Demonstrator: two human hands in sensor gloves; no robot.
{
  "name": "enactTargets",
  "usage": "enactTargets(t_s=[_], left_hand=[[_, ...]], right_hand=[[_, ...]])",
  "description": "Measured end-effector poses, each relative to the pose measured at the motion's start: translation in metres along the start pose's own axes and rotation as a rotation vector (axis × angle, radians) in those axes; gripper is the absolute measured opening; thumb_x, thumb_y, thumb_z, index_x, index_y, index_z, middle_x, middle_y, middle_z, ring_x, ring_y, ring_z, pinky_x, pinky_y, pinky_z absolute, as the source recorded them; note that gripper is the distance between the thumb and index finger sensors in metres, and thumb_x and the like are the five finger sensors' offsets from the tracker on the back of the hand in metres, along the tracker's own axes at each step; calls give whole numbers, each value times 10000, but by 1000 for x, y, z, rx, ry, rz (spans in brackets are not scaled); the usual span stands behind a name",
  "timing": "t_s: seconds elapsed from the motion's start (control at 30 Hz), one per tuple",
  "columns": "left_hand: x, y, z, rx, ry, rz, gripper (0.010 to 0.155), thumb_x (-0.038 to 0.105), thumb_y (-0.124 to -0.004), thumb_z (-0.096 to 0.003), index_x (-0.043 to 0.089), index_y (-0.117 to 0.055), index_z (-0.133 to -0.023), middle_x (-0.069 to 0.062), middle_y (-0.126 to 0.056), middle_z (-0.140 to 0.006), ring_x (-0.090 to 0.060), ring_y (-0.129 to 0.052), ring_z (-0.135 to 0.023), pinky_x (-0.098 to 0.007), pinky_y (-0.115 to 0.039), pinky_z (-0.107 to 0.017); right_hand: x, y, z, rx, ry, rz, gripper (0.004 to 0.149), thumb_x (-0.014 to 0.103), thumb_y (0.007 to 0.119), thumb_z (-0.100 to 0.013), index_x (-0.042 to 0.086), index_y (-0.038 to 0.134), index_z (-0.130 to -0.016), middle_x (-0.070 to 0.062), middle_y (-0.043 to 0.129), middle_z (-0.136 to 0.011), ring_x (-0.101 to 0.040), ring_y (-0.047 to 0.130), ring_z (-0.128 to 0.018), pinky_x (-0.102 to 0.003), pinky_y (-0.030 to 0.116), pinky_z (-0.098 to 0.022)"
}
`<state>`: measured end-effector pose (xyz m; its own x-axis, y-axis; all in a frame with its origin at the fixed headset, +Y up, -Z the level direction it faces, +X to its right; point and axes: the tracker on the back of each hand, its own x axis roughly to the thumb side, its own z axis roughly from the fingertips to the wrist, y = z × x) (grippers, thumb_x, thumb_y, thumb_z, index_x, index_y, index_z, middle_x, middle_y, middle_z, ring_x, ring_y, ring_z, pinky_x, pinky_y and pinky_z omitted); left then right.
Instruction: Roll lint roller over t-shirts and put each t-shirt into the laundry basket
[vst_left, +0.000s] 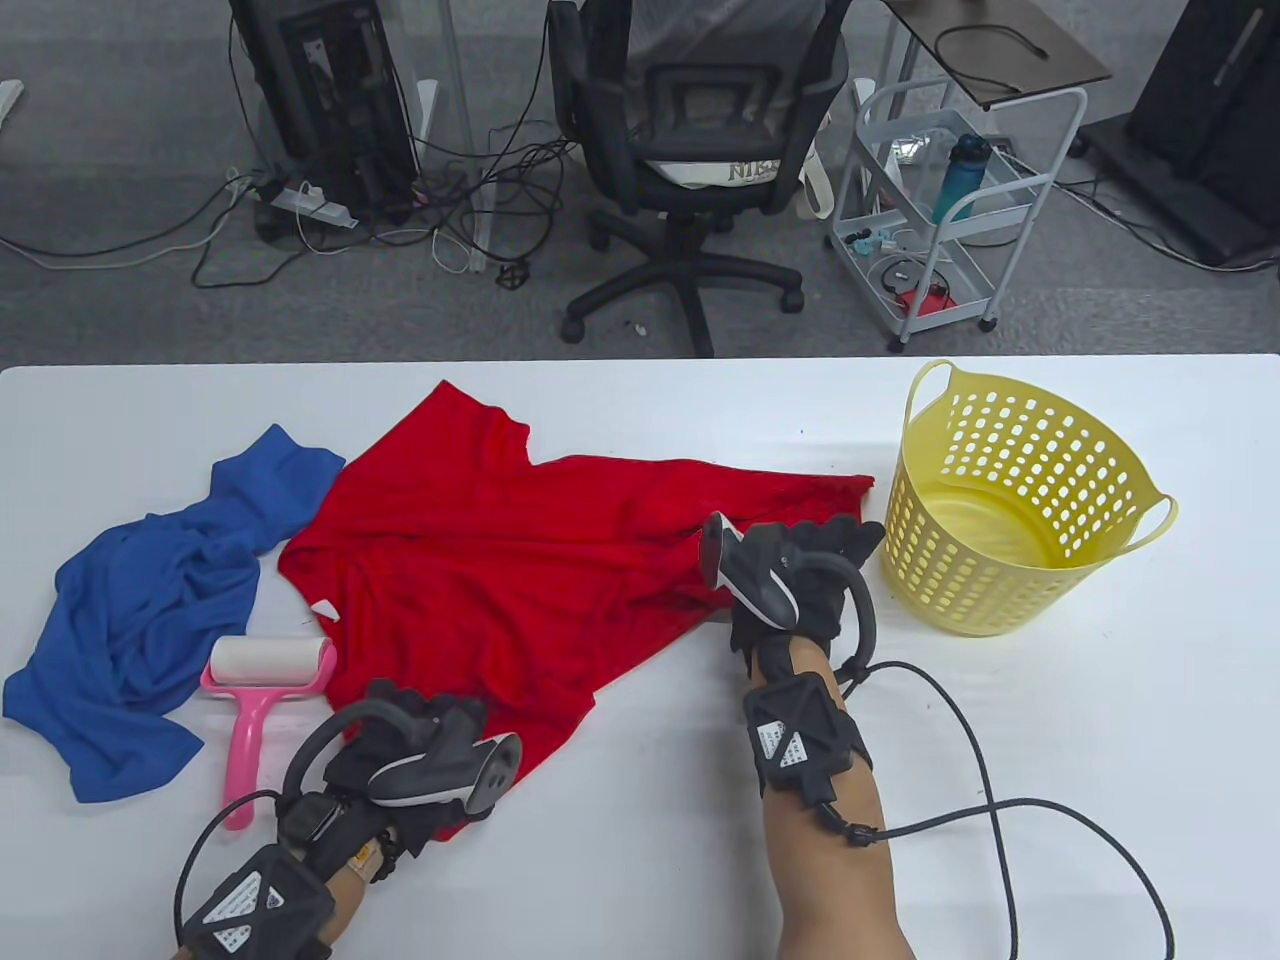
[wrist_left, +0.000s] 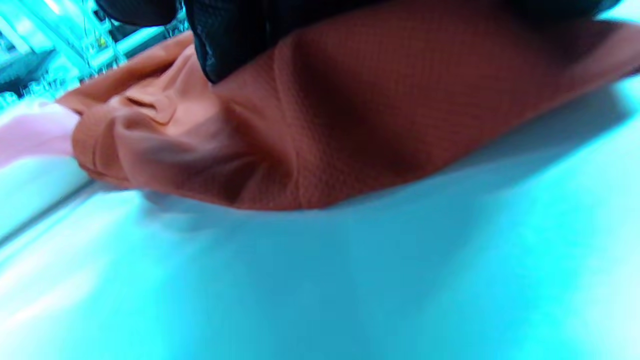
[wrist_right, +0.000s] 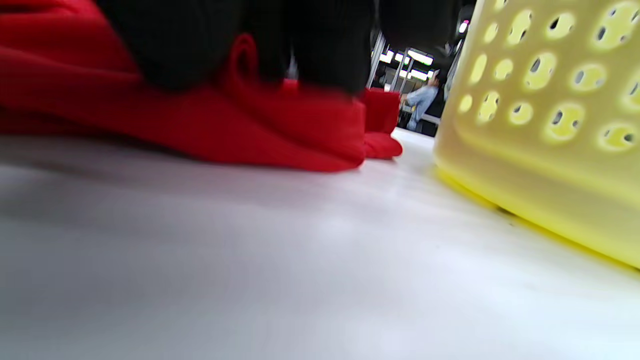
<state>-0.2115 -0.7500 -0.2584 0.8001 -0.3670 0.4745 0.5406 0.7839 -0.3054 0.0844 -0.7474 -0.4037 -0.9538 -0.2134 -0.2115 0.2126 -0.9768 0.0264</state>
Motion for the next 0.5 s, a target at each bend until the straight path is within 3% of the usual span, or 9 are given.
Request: enactTargets(t_s=[0.07,0.27,0.33,0.37,0.43,0.47,0.5], left_hand=[[-5,1,0,43,17,29,871,669,-600,-365,176,-515,-1078,-94,-733,-1077,-392,-754,-1005,-682,-548,-716],[-10,-6,1,93,18,10,901,671,-600,-359,135,-498,-1076,-81,-769,-1022,-364,-801,-966,-673,-568,-707],[-13,-7,0,102,22,30,905,671,-610,-356,133,-501,-1075,-77,-778,-1009,-363,-807,-958,-674,-568,-706],[-13,-7,0,93,25,27,909,674,-618,-353,138,-495,-1077,-74,-771,-1011,-361,-802,-961,-677,-563,-708],[-12,-9,-2,82,24,4,939,681,-645,-337,141,-473,-1084,-83,-743,-1025,-371,-778,-975,-687,-546,-711],[-11,-10,-3,69,24,-13,944,678,-646,-332,148,-455,-1089,-90,-719,-1036,-376,-759,-987,-691,-535,-716],[-10,-10,-3,77,29,-20,933,672,-638,-323,162,-470,-1086,-89,-715,-1031,-375,-760,-986,-689,-536,-717]], right_hand=[[-7,-11,7,-150,-35,-26,448,369,794,-356,239,837,-783,-57,904,-806,-433,751,-897,-765,377,-653],[-70,-58,53,-198,-73,-228,450,357,797,-365,250,836,-800,-95,856,-878,-483,691,-931,-770,372,-652],[-97,-67,73,-141,-52,-243,449,352,810,-365,255,852,-802,-118,840,-909,-513,661,-944,-778,363,-650],[-112,-69,84,-55,-58,-230,450,353,812,-369,260,853,-807,-127,825,-928,-520,650,-951,-779,360,-651],[-133,-59,98,195,-91,-197,463,339,820,-396,257,840,-851,-164,774,-986,-558,587,-974,-794,321,-648],[-141,-49,104,325,-43,-124,475,322,807,-419,255,806,-890,-172,744,-1011,-573,551,-985,-797,303,-649],[-147,-41,110,307,18,-47,480,317,808,-409,236,814,-881,-178,766,-991,-566,608,-961,-789,341,-649]])
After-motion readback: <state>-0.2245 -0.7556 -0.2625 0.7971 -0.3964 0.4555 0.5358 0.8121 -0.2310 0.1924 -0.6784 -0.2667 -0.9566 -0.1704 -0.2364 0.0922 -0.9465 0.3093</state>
